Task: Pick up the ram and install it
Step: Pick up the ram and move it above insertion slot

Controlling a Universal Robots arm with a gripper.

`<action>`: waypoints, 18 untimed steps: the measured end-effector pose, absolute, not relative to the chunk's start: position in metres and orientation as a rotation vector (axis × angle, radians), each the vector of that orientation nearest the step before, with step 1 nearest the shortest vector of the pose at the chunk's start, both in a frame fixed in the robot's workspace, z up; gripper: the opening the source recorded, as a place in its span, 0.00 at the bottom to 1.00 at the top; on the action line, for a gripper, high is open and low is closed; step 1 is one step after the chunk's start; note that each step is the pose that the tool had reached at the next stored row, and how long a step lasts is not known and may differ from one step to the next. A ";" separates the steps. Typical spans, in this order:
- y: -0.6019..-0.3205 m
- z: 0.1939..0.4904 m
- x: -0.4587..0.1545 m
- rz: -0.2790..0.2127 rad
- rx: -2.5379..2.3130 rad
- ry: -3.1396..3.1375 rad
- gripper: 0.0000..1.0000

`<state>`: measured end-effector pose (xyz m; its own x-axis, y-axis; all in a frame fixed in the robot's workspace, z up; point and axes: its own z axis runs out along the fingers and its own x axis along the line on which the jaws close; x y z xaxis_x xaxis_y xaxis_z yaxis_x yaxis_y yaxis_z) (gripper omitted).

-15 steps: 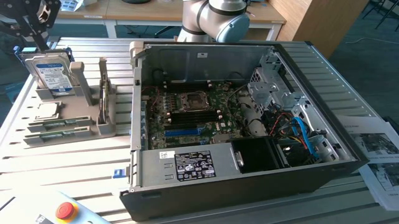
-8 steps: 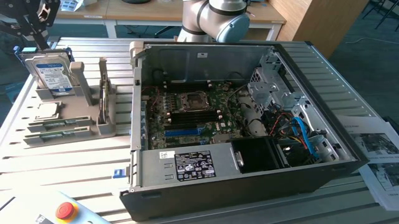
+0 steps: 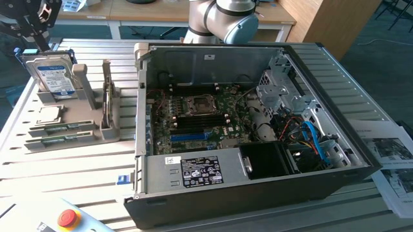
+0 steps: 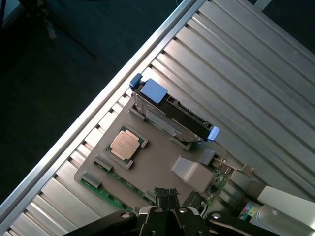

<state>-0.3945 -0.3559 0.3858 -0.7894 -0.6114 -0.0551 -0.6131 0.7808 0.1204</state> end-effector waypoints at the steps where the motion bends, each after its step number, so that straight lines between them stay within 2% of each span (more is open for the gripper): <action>1: -0.356 0.386 -0.394 0.211 -1.016 2.959 0.10; 5: -0.356 0.386 -0.395 0.227 -1.021 2.983 0.10; 18: -0.356 0.386 -0.395 0.227 -1.155 2.941 0.10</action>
